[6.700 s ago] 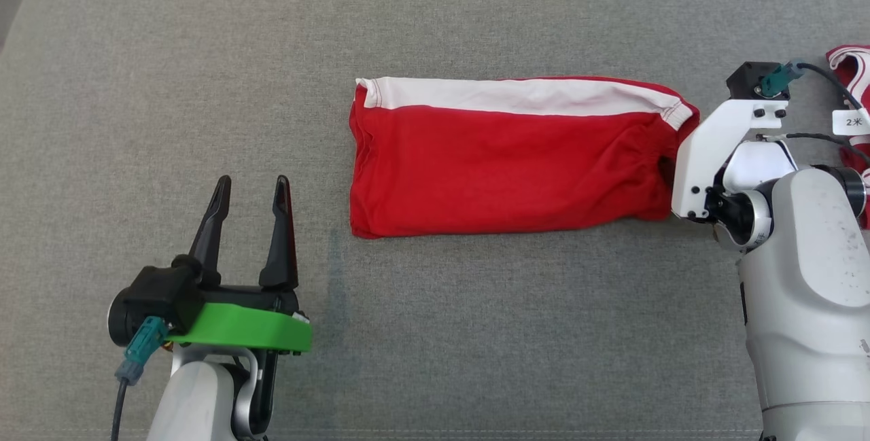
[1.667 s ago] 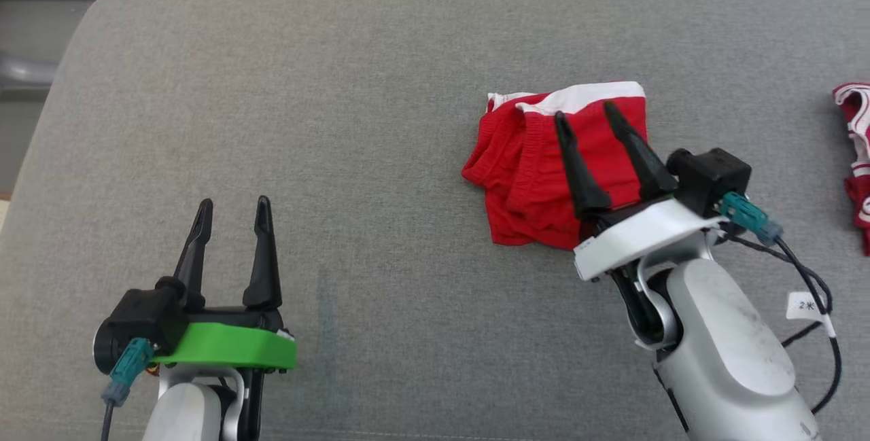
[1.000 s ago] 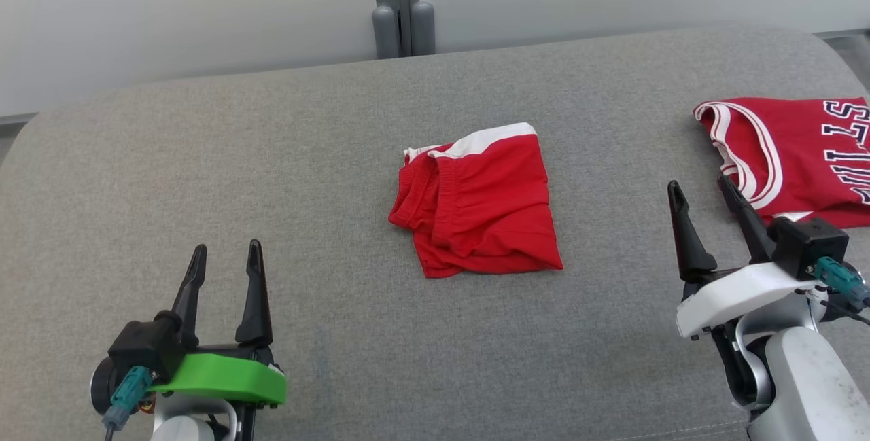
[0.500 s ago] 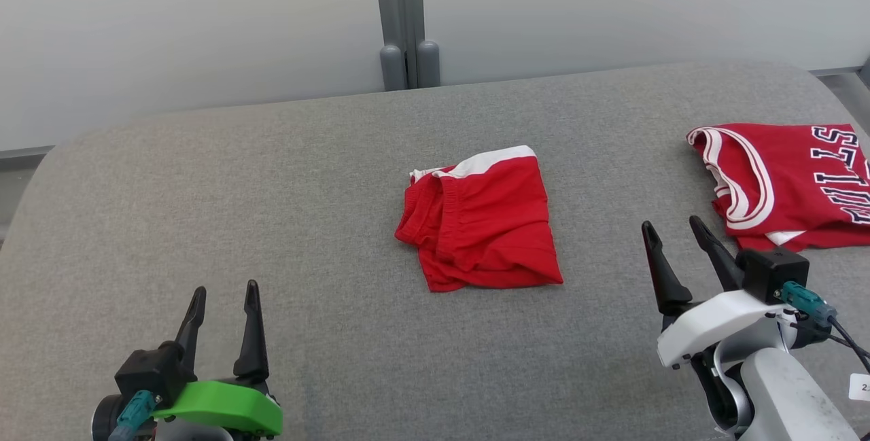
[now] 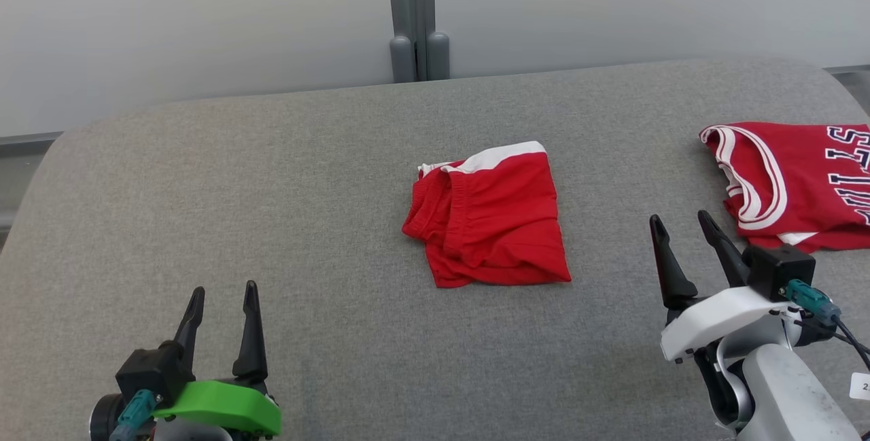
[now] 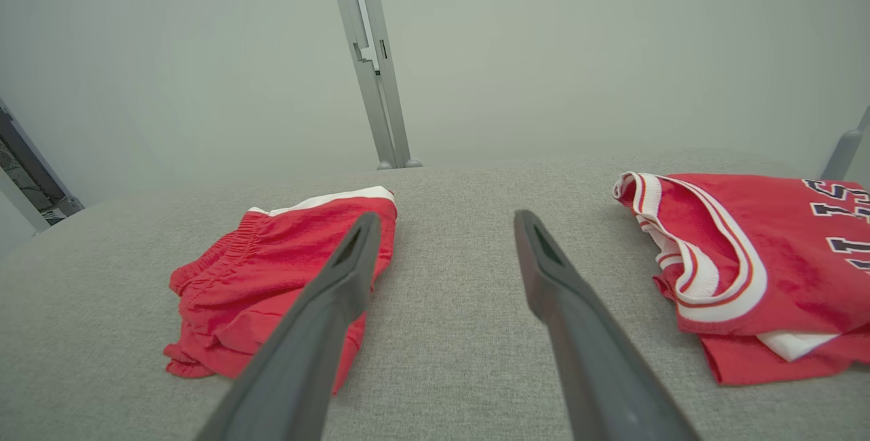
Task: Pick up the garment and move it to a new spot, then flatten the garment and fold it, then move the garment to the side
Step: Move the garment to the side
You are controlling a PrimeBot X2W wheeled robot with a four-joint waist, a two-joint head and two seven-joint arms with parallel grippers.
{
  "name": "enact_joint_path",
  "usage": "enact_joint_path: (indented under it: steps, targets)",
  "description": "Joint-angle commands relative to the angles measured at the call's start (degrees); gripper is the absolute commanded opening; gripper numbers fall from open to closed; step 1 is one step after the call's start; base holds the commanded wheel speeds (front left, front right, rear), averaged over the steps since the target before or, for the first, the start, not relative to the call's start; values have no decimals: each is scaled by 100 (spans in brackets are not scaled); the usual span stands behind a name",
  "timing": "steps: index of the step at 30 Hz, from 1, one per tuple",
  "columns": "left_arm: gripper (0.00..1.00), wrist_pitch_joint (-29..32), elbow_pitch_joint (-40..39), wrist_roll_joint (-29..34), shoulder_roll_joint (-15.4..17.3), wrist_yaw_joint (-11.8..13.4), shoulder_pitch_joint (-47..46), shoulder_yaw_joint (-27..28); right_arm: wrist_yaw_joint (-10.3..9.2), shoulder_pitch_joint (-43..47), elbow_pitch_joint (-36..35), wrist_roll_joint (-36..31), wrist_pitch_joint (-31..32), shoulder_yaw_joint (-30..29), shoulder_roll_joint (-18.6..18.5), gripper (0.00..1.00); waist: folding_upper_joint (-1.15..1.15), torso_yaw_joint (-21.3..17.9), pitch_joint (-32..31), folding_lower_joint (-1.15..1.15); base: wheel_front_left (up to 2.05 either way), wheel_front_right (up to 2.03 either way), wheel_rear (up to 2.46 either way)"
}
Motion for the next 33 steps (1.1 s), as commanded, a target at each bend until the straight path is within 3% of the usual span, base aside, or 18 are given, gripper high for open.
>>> enact_joint_path:
  steps: [1,7,13,20,24,33]
  targets:
    - [100,4,3,26,16,-8,-60,25,3,-20,30,17,-29,-12,8,100,0,-1,17,0,0,0,0]
    - [100,4,-48,4,16,-5,-91,-10,2,-73,73,34,-10,58,33,100,0,27,87,0,0,0,0]
    - [100,4,-157,-54,16,30,-222,-142,2,-507,88,197,451,200,-72,100,0,228,336,0,0,0,0]
    - [100,4,-347,-304,16,93,-438,-428,1,-1446,535,743,2316,205,-230,100,0,831,757,0,0,0,0]
    - [100,4,-399,-424,17,138,-490,-528,4,-1809,1021,844,3039,51,-231,100,0,1170,981,0,0,0,0]
    - [100,4,-582,-520,14,198,-584,-626,2,-2134,1983,411,3676,-467,-10,100,0,1618,1342,0,0,0,0]
